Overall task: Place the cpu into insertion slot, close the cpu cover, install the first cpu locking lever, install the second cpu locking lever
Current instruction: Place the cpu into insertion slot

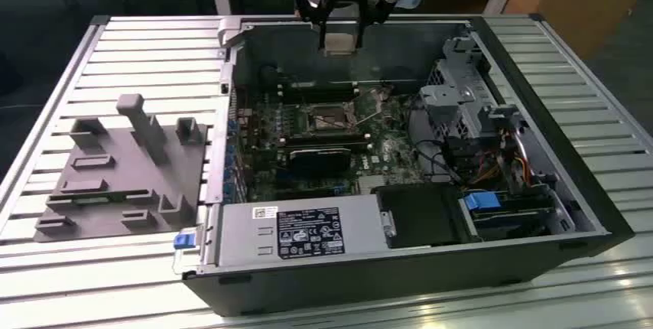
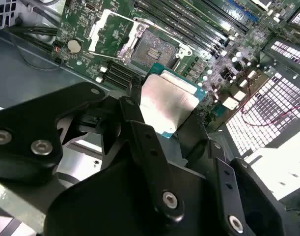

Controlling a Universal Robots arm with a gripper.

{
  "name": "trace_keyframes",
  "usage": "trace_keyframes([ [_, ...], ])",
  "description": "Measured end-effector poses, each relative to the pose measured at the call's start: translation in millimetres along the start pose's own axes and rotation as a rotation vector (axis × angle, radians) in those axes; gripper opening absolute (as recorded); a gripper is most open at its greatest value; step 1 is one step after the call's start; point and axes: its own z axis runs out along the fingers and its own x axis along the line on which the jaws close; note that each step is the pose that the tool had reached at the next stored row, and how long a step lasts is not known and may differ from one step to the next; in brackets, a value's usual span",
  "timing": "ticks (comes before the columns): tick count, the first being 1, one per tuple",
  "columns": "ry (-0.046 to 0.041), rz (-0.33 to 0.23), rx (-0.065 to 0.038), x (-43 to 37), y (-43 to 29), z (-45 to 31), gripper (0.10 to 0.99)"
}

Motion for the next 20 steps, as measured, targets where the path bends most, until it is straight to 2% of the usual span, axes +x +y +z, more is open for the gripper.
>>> trace_keyframes([
  [12, 0.0000, 0.000, 0.000, 0.0, 0.0, 0.7, 0.537],
  [20, -0.0003, 0.000, 0.000, -0.1, -0.8, 9.1, 0.537],
])
